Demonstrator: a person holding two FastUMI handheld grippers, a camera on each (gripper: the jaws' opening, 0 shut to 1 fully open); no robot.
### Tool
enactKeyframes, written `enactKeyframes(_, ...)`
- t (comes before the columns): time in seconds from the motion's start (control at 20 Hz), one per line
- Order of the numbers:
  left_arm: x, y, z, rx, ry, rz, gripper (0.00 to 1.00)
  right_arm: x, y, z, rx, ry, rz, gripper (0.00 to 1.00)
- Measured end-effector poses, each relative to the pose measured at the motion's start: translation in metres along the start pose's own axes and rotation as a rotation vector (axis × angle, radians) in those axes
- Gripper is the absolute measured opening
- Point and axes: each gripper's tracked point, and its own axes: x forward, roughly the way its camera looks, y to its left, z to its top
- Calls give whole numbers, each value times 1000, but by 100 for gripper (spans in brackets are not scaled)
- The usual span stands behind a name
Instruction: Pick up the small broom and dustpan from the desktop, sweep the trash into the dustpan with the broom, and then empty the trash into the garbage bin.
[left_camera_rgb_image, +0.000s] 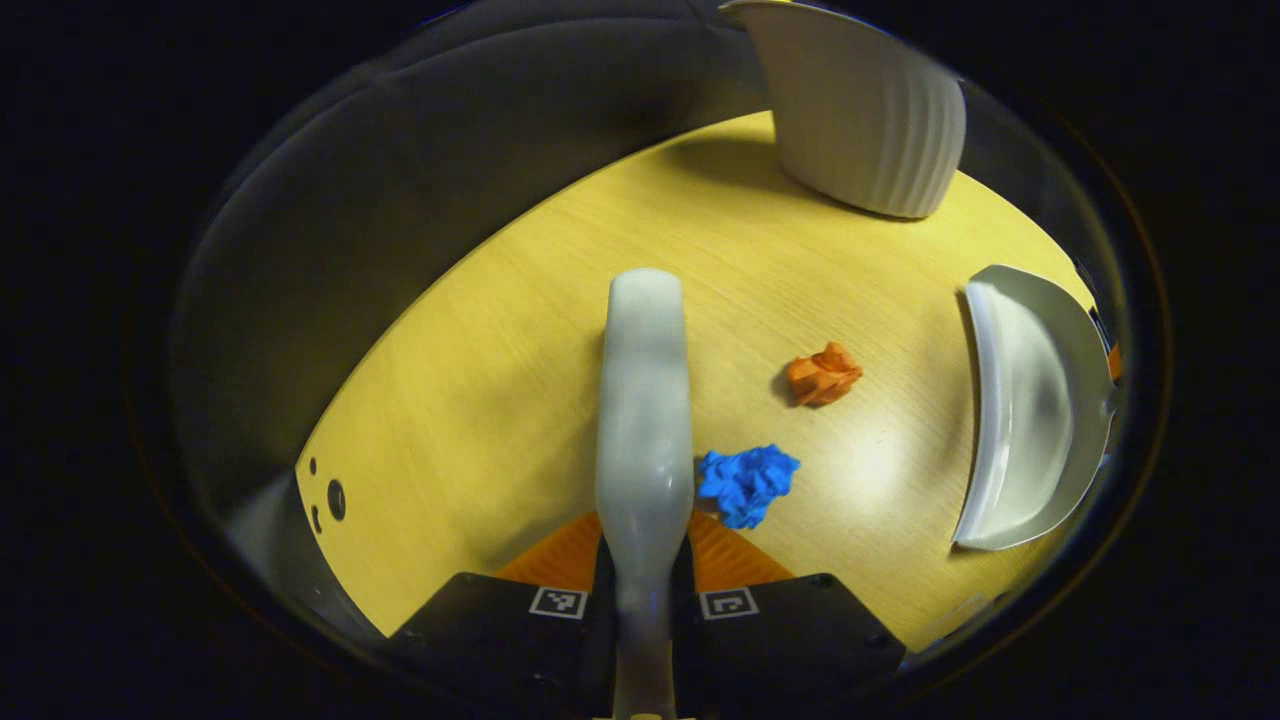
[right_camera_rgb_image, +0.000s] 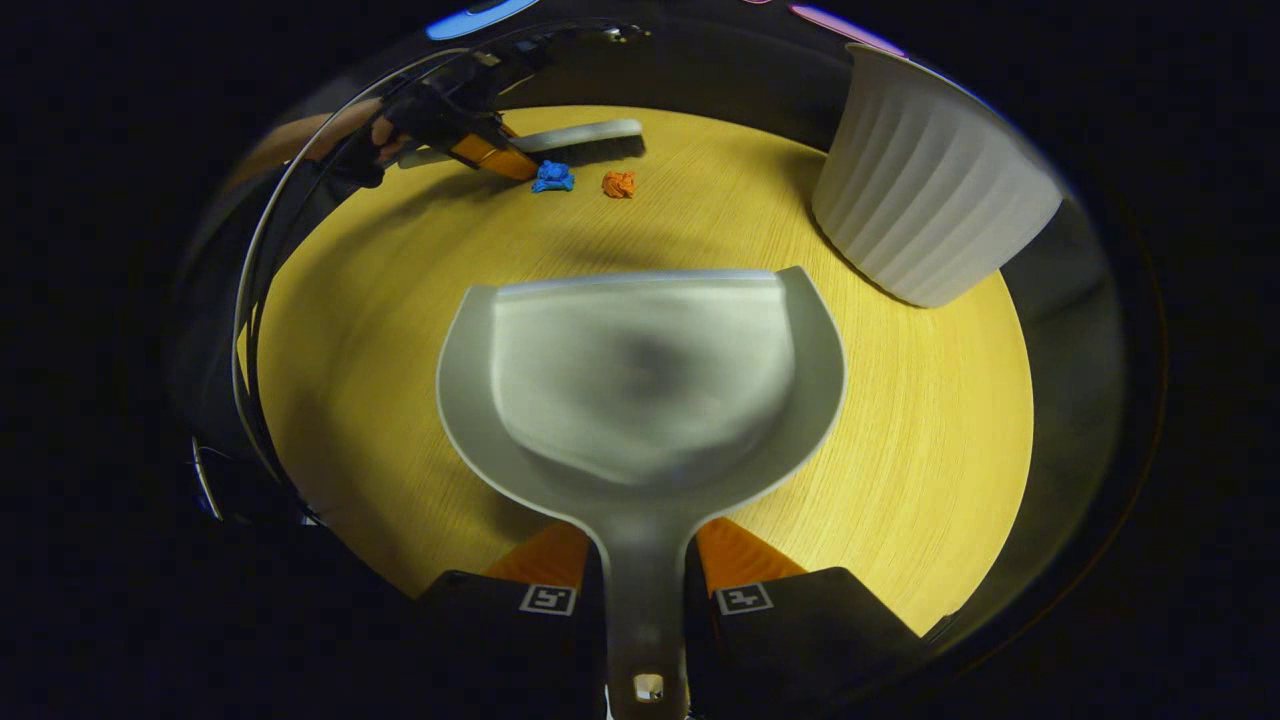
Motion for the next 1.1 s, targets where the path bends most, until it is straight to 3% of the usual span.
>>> enactKeyframes(0.05,-1,-9,4,27,2,-28,27,-1,0,0,-5,-2,-2,36)
enactKeyframes(0.2,-4,-43,12,104,6,-134,27,2,1,-4,-16,0,8,40)
enactKeyframes(0.25,-6,-55,16,132,6,-164,29,1,1,-4,-17,3,12,36)
enactKeyframes(0.4,-17,-93,11,172,27,-261,27,4,-1,-10,-29,10,17,36)
enactKeyframes(0.6,-37,-161,4,122,84,-387,27,9,-3,-18,-36,16,27,36)
enactKeyframes(0.85,-68,-205,-10,12,148,-522,24,12,-4,-20,-43,2,29,36)
enactKeyframes(1.05,-80,-207,-10,-90,93,-465,27,9,-3,-17,-41,-18,27,40)
enactKeyframes(1.1,-84,-205,-10,-130,66,-445,27,10,-5,-18,-41,-22,24,31)
